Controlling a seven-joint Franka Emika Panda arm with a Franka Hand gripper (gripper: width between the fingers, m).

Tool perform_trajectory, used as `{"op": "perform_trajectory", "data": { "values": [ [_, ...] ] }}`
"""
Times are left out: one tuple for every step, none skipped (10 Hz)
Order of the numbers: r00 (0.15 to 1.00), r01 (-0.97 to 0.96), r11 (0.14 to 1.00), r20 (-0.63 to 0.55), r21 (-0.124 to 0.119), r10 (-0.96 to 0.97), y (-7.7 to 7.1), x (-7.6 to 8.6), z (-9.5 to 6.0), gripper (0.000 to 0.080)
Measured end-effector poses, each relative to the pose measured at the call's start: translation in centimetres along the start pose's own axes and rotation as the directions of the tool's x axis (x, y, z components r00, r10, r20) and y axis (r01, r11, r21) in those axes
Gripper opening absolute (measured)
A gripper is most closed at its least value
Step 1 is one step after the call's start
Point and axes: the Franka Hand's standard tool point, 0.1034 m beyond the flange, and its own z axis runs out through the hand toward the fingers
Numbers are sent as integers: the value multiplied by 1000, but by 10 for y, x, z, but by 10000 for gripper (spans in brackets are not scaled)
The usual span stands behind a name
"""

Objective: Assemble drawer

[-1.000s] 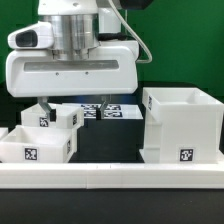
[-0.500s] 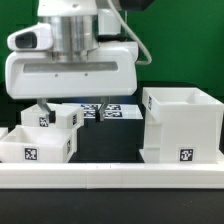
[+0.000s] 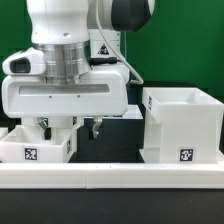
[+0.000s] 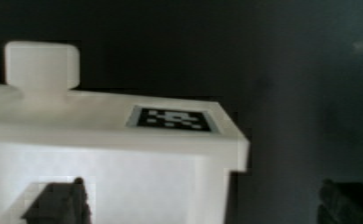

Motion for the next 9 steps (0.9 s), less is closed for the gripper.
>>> {"op": "perform_trajectory", "data": {
  "values": [
    [1000,-1,1000,0,-4,1,1,-1,7,649],
    [1000,-2,1000,-8,-10,2,3,-1,13,649],
    [1000,-1,1000,-12,-13,1,4,-1,16,649],
    [1000,-1,1000,-19,-17,0,4,0,17,649],
    [1000,-1,1000,-28,-20,0,5,1,18,649],
    [999,-1,1000,-33,-22,1,5,1,19,649],
    [999,-1,1000,-32,-22,1,5,1,19,640],
    [999,0,1000,-32,-22,0,5,1,19,640],
    [999,2,1000,-32,-22,-2,3,1,19,481]
  ]
}}
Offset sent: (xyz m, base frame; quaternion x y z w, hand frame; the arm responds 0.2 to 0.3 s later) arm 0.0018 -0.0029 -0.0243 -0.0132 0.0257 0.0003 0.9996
